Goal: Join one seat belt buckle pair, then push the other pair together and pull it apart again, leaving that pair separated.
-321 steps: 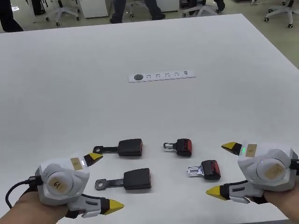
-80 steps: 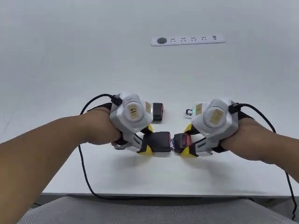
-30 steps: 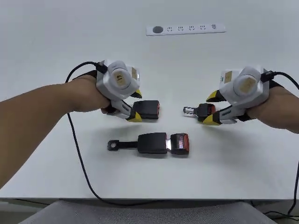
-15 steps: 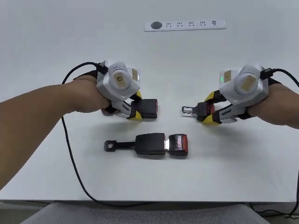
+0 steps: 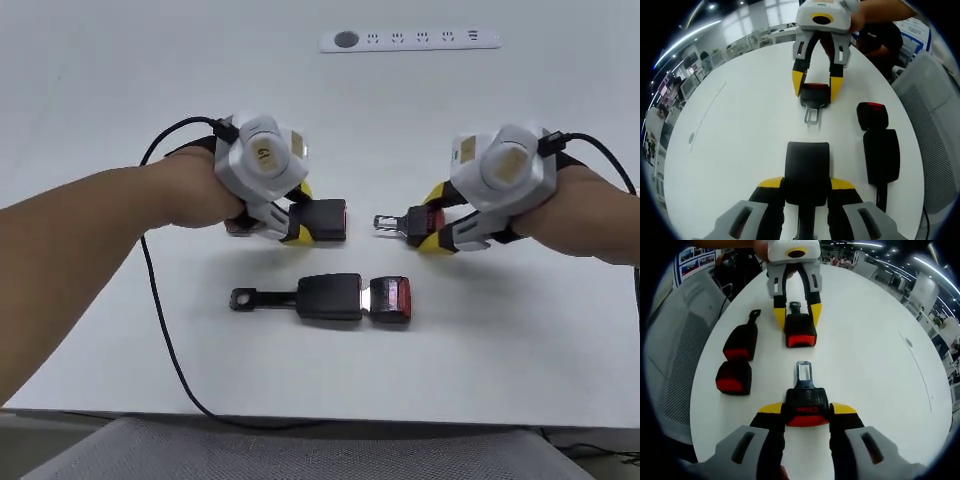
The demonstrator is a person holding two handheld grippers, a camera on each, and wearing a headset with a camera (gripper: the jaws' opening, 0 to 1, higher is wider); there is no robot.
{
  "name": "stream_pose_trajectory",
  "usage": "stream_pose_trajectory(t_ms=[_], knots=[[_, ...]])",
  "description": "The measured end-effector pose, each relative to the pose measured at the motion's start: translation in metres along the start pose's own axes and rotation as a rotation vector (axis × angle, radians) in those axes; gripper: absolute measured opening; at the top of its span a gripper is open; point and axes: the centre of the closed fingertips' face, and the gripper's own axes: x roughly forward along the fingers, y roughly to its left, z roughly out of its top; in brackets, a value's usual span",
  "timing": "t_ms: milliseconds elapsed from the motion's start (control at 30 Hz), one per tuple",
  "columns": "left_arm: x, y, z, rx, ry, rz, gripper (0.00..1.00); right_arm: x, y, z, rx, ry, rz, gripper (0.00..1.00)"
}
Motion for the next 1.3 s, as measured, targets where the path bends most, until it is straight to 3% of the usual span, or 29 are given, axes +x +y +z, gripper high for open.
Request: stream_pose_trajectory(t_ms=[267,333,600,867,1300], knots=[[0.000,-0.001,0.001,0.005,0.000,0.000,0.33,0.019,-0.001,0.029,0.004,-0.051,-0.007,0.33],[0.000,-0.001,0.000,0.003,0.005,-0.001,0.33,0.021,-0.006,0.028,-0.008,-0.036,-0.008,0.33],[0.001,0.001,0.000,0.004,0.022,-0.008,0.33,0.018,-0.003,0.027,-0.046,-0.021,-0.014,0.33],[0.002,0.001,0.000,0.006,0.027,-0.013,0.33,0.022,0.001,0.034,-0.051,-0.042,-0.001,0.33],[0.001,0.000,-0.001,0.010,-0.002,-0.013,0.32,0.027,0.000,0.041,-0.029,-0.067,0.019,0.32]])
